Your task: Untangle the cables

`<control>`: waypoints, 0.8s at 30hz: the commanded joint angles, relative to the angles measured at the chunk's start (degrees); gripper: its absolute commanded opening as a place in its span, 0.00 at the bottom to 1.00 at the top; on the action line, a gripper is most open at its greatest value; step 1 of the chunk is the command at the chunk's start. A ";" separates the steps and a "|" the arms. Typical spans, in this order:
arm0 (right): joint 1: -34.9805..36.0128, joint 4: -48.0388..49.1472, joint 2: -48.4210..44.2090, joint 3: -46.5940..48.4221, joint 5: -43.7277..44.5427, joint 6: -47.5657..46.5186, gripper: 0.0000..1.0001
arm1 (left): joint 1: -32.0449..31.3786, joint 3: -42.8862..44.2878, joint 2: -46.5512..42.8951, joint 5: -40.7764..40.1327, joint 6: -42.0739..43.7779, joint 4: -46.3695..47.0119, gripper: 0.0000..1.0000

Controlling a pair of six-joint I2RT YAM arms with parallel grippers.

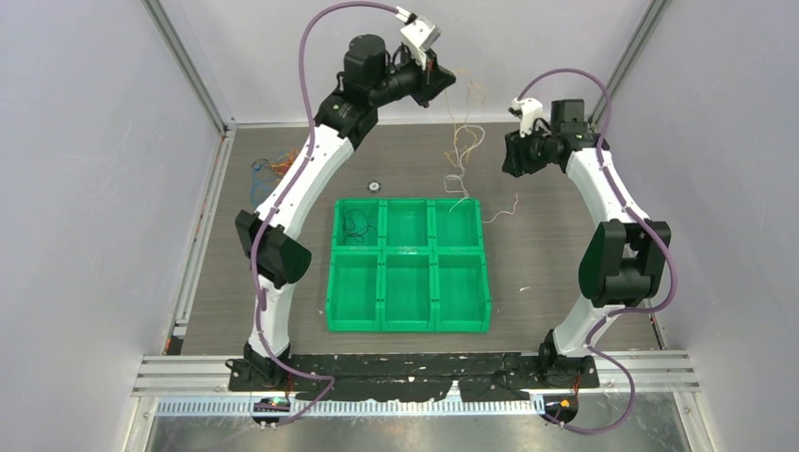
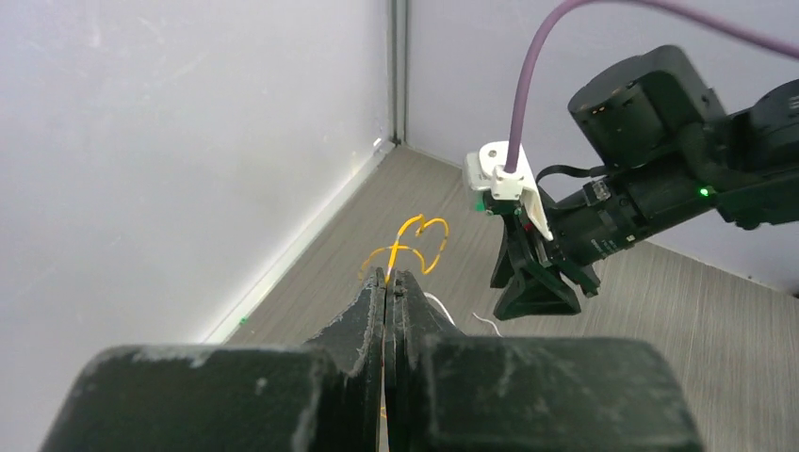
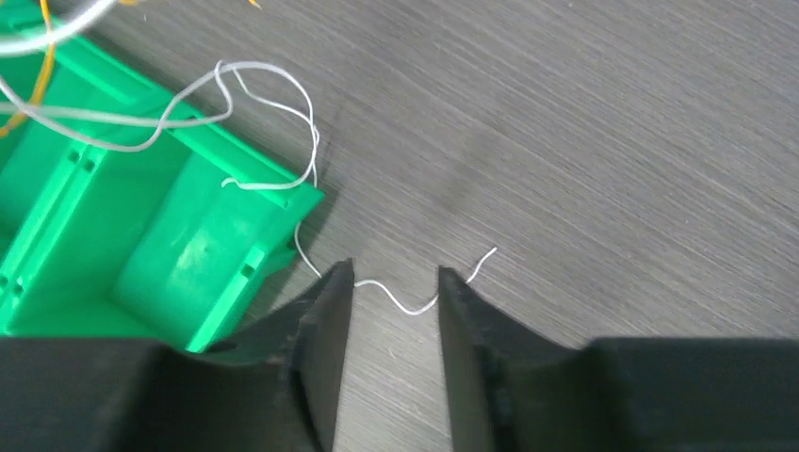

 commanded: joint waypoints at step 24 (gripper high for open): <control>-0.45 33.07 6.87 -1.84 -33.06 51.47 0.32 | 1.00 2.41 -6.03 -3.00 -0.91 3.65 0.00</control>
